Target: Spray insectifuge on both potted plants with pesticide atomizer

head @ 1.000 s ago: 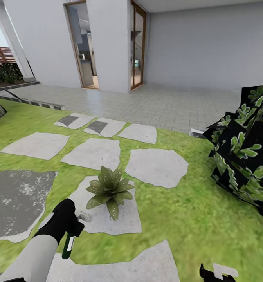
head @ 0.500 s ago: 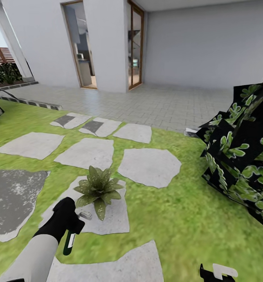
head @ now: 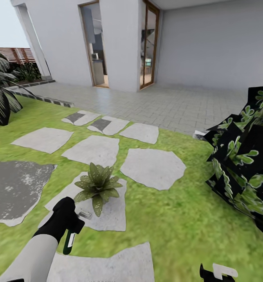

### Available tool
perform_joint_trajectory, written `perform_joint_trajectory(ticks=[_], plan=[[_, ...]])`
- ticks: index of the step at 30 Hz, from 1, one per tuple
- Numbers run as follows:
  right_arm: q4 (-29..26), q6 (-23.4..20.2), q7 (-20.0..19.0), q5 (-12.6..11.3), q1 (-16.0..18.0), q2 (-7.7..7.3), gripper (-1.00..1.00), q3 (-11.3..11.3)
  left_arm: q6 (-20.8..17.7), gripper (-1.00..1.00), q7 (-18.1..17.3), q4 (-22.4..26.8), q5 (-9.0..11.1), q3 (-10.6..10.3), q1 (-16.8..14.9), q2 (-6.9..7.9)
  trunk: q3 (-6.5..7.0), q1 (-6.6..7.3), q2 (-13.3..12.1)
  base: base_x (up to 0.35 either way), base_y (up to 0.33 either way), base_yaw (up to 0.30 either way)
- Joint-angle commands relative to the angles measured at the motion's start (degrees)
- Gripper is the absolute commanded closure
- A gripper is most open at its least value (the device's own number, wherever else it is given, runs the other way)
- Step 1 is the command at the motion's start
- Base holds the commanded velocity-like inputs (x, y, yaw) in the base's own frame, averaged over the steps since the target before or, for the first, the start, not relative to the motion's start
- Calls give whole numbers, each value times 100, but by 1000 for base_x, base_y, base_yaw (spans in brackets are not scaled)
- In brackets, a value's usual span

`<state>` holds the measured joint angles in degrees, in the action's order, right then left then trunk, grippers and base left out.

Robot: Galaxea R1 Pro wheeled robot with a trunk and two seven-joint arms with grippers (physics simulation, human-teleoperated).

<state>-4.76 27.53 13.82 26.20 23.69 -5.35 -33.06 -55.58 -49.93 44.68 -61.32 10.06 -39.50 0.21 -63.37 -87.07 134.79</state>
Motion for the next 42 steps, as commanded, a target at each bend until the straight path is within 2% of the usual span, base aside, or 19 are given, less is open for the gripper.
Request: perform_joint_trajectory(ticks=[1,5,9,11,13,14,16,17,19,21,25,27,42], plan=[[10,17,25,61,4,-1,-100,-34,-14,100,-60,6,-57,13,-5,-4,-5,1,2,0,-270,277],[10,19,24,61,4,-1,-100,-34,-3,100,-103,4,-45,42,-5,-14,-5,1,2,63,-157,277],[10,19,24,61,4,-1,-100,-34,-5,100,-211,-64,-41,-21,-71,-25,-5,1,2,5,-9,276],[10,20,24,61,4,-1,-100,-34,-22,100,-431,-80,-47,-40,-111,-5,-5,1,2,1,-1,259],[10,17,24,61,4,-1,-100,-34,-57,100,-865,-89,-90,-76,-274,20,-5,1,2,0,0,246],[10,20,24,61,4,-1,-100,-34,-80,100,-1297,-130,-158,-154,-503,48,-5,1,2,0,0,228],[10,20,24,61,4,-1,-100,-34,-96,100,-1922,-300,-383,-272,-819,65,-5,1,2,0,0,195],[10,21,24,61,4,-1,-100,-34,-100,100,-2273,-489,-703,-365,-1039,17,-5,1,2,0,0,63],[10,18,24,61,4,-4,-100,-34,-101,100,-2541,-709,-1013,-406,-1220,-18,-5,1,2,0,0,31],[10,18,24,61,4,-17,-100,-34,-99,100,-2981,-1058,-1253,-473,-1446,-26,-5,1,2,0,0,5],[10,19,24,61,4,-24,-100,-34,-100,100,-3074,-1106,-1278,-831,-1470,-6,-5,1,2,12,-5,0],[10,18,24,61,4,-20,-100,-34,-101,100,-3081,-1103,-1278,-889,-1472,-15,-5,1,2,140,-96,0],[10,22,24,61,4,-10,-100,-34,-112,100,-3084,-1025,-1310,-909,-1470,-30,-5,1,2,135,-222,0]])
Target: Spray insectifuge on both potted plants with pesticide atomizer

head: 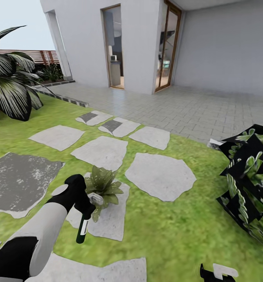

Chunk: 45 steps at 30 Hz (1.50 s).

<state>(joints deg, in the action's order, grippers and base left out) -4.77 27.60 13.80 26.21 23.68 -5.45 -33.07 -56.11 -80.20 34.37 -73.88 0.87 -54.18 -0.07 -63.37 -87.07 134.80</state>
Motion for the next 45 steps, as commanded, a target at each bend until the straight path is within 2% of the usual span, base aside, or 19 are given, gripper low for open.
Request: perform_joint_trajectory(ticks=[1,6,13,16,19,23,26,28,30,35,40,45], plan=[[11,16,27,60,5,0,-100,-33,-62,100,-57,7,-54,10,-4,-2,-5,1,2,4,-271,0],[11,15,27,60,5,7,-100,-33,-67,100,-52,12,-56,10,-5,-2,-5,1,2,1,-272,26],[13,16,27,62,5,16,-100,-33,-126,100,-12,176,-63,1,14,28,-5,1,2,54,-271,239],[14,12,25,65,5,14,-100,-33,-138,100,9,197,-195,-2,65,16,-5,1,2,199,-225,276],[14,15,26,66,5,10,-100,-33,-145,100,27,208,-424,5,101,8,-5,1,2,178,-142,142],[14,16,23,67,5,10,-100,-33,-154,100,43,210,-495,8,116,4,-5,1,2,34,-25,23],[12,13,20,68,5,13,-100,-33,-166,100,258,209,-502,36,124,-1,-5,1,2,4,-3,3],[12,16,20,68,5,12,-100,-33,-177,100,546,199,-477,61,131,-14,-5,1,2,1,0,0],[12,16,20,68,5,10,-100,-33,-180,100,637,195,-450,71,134,-34,-5,1,2,0,0,0],[12,12,19,68,5,10,-100,-33,-181,100,671,167,-415,95,128,-44,-5,1,2,17,-14,0],[12,17,24,69,5,10,-100,-33,-181,100,656,131,-280,108,127,-92,-5,1,2,155,-175,5],[11,17,23,69,5,12,-100,-33,-189,100,655,145,-260,127,127,-99,-5,1,2,197,-208,253]])
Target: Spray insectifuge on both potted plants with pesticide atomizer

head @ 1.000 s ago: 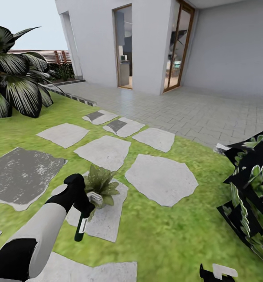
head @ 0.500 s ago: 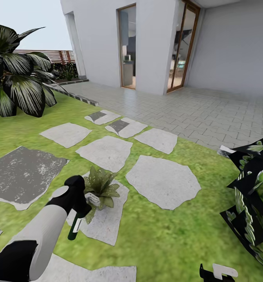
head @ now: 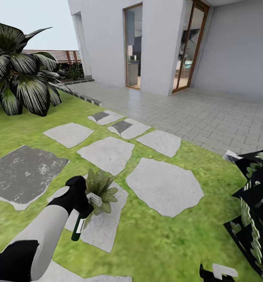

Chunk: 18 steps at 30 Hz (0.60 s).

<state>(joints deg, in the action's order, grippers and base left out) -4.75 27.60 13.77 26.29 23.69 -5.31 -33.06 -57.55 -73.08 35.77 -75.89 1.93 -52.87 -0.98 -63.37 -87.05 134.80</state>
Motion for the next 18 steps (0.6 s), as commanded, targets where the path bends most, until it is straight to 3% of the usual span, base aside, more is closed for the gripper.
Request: perform_joint_trajectory(ticks=[1,7,12,18], plan=[[11,17,26,61,4,0,-100,-34,-46,100,-57,6,-59,22,-4,-7,-5,-1,2,232,-199,276],[9,17,22,61,4,-1,-100,-34,-46,100,-71,-12,-9,27,-4,-7,-5,-1,2,74,-52,277],[10,14,24,61,4,-2,-100,-34,-47,100,-67,-26,285,464,-4,-7,-5,-1,2,1,-1,267],[9,17,23,61,4,-2,-100,-34,-46,100,-28,-20,310,590,98,-9,-5,-1,2,0,0,64]])
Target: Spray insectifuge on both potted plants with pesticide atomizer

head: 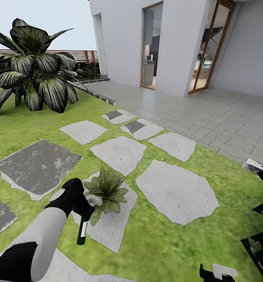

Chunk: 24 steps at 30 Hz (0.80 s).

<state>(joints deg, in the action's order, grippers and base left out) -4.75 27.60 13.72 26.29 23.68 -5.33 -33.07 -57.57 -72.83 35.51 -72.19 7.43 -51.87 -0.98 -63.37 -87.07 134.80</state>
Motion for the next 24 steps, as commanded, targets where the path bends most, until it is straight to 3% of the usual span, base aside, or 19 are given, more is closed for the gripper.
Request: perform_joint_trajectory(ticks=[1,6,10,15,24], plan=[[10,17,28,61,5,0,-100,-33,-44,100,-48,7,-59,43,21,-11,-5,1,2,0,0,6],[12,13,26,61,5,-9,-100,-33,-44,100,-18,34,-66,48,156,-127,-5,1,2,0,0,1],[16,13,26,61,5,-12,-100,-33,-44,100,157,81,-60,109,252,-124,-5,1,2,0,0,0],[12,12,26,61,5,-12,-100,-33,-44,100,222,287,-56,607,264,-142,-5,1,2,0,0,0],[10,16,26,53,5,-12,-100,-33,-35,100,234,362,-119,584,265,-161,-5,1,2,103,-143,0]])
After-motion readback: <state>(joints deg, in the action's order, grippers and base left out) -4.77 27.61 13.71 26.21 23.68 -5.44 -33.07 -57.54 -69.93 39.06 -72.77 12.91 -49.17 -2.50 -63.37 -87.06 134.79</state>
